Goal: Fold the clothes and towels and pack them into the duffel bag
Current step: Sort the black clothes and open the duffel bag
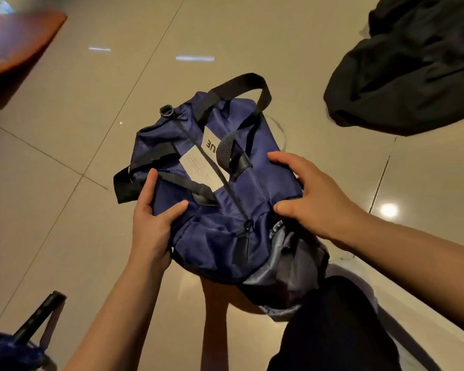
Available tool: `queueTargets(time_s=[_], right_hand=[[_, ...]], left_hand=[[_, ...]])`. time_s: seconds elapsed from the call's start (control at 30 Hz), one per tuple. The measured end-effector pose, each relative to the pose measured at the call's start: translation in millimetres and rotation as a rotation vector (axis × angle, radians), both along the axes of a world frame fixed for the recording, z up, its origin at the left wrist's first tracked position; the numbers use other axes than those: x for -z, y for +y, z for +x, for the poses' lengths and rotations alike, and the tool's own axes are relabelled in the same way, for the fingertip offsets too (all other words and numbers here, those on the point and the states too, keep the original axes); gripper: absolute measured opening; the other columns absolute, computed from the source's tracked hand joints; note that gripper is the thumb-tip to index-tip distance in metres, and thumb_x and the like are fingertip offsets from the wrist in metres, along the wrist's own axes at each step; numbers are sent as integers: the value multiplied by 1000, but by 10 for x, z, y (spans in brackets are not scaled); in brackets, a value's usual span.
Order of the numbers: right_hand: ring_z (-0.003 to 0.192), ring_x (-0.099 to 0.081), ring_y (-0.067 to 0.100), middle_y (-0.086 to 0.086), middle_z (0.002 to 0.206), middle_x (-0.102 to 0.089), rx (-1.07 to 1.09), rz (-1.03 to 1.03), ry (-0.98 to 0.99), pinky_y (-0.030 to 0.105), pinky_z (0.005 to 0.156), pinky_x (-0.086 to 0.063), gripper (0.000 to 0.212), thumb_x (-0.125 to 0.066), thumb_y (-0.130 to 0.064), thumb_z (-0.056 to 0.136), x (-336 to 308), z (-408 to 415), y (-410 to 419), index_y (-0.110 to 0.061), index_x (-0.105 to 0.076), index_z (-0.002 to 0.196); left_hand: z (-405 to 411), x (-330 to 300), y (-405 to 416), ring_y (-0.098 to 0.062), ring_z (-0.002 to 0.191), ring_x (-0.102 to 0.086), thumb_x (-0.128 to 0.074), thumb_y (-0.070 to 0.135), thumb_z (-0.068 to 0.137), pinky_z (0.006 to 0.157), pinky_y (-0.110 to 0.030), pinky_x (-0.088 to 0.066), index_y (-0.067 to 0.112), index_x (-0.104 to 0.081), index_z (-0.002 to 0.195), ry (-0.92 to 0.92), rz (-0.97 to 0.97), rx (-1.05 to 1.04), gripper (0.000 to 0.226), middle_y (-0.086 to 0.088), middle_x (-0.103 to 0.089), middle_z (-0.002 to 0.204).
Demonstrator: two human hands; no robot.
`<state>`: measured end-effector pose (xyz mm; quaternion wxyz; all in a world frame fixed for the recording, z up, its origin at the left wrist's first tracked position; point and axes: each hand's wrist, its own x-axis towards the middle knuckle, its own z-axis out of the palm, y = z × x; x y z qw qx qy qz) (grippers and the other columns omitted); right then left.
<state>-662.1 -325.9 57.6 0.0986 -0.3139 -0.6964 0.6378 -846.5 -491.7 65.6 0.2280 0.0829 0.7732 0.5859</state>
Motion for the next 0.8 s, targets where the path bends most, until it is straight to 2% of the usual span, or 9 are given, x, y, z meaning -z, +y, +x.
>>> queueTargets(time_s=[0.1,0.17,0.2,0.27,0.37,0.47,0.6,0.7,0.8], right_hand=[[111,-56,11,-9,133,-49,99,-14,28,22,87,-51,78,-70,3,75,-246,349,206,-35,-44,138],[101,-61,2,-13,127,-54,159,-33,46,14,76,-53,77,-71,4,74,-380,680,300,-40,-48,132],[97,-62,-1,-14,124,-56,194,-49,48,14,75,-54,76,-72,5,73,-434,872,334,-42,-50,129],[93,-66,1,-15,116,-63,274,-79,42,22,77,-57,76,-76,3,69,-533,1288,385,-47,-54,122],[94,-68,10,-16,108,-67,382,-82,-22,40,85,-57,75,-78,0,67,-603,1938,402,-52,-57,116],[98,-67,11,-17,112,-67,521,-75,-79,45,88,-55,75,-73,6,69,-595,2533,369,-53,-60,114],[101,-67,10,-15,113,-68,659,-89,-95,36,86,-54,80,-63,23,70,-604,3202,211,-48,-65,108],[97,-68,7,-14,110,-70,746,-95,-92,23,78,-56,79,-61,26,70,-703,3645,51,-44,-67,107],[94,-69,7,-12,108,-71,841,-105,-103,18,72,-56,76,-61,28,70,-777,4026,-126,-39,-69,106]], left_hand=[[275,-143,327,-15,123,-55,-67,-8,79,98,-40,-50,39,-46,137,-5,71,115,77,7,-48,143],[513,-237,539,-15,126,-53,-67,-8,79,102,-44,-47,38,-46,137,12,107,215,77,8,-47,145],[650,-284,641,-13,126,-52,-67,-7,78,104,-44,-46,37,-45,138,18,122,265,77,10,-47,145],[963,-358,825,-8,126,-52,-69,-3,76,104,-39,-46,36,-45,139,20,137,373,78,15,-47,143],[1484,-354,1013,0,121,-54,-72,7,68,96,-25,-50,40,-45,137,-32,127,544,81,26,-52,135],[2004,-307,1115,5,123,-51,-73,11,66,96,-20,-48,42,-44,137,-99,123,707,82,34,-51,131],[2636,-330,1170,8,129,-42,-74,15,69,105,-23,-41,47,-40,138,-154,123,929,84,34,-44,139],[2954,-388,1168,8,130,-41,-77,8,78,106,-19,-38,57,-41,135,-174,106,1071,84,36,-42,139],[3215,-414,1286,9,131,-39,-70,-2,81,106,-16,-36,53,-38,139,-160,75,1204,86,37,-41,139]])
